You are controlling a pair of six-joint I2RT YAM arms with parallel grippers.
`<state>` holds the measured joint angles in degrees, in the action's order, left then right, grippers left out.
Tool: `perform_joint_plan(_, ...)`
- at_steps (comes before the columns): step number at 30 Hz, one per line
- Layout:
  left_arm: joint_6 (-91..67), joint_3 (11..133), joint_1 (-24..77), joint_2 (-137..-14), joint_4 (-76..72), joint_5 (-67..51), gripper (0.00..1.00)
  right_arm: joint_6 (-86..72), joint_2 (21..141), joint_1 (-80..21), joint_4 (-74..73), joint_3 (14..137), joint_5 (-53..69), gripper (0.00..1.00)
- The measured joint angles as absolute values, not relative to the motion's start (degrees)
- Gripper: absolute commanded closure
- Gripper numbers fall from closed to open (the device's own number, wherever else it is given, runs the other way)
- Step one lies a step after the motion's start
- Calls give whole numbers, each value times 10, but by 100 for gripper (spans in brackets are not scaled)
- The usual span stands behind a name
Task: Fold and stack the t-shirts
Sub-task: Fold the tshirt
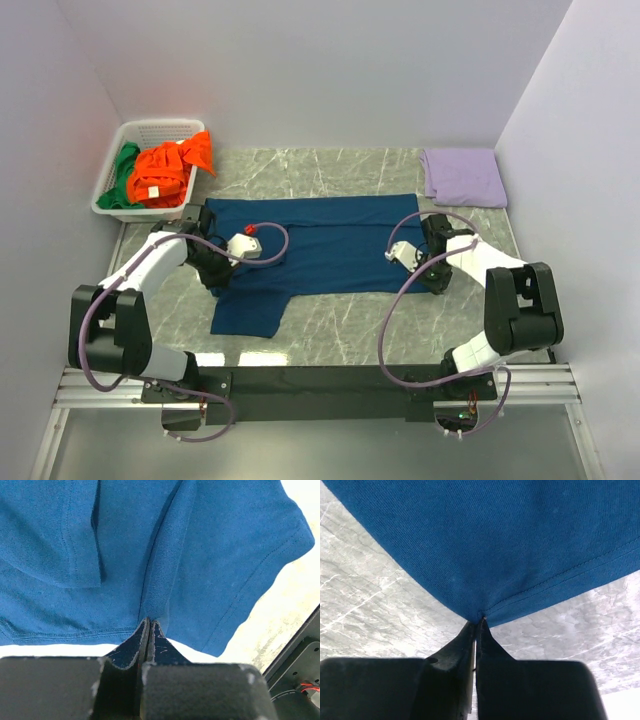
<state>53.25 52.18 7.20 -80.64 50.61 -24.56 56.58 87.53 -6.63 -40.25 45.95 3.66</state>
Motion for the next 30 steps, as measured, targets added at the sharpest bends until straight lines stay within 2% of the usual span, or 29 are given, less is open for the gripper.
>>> perform_joint_plan(14,539,521,43,-755,551,-258,99,579,787,-59,-455,460,60,100)
perform_joint_plan(19,537,553,33,-789,556,-268,99,582,824,-51,-478,521,70,100)
perform_joint_plan(30,538,709,12,-911,563,-287,99,585,949,-35,-507,653,76,100)
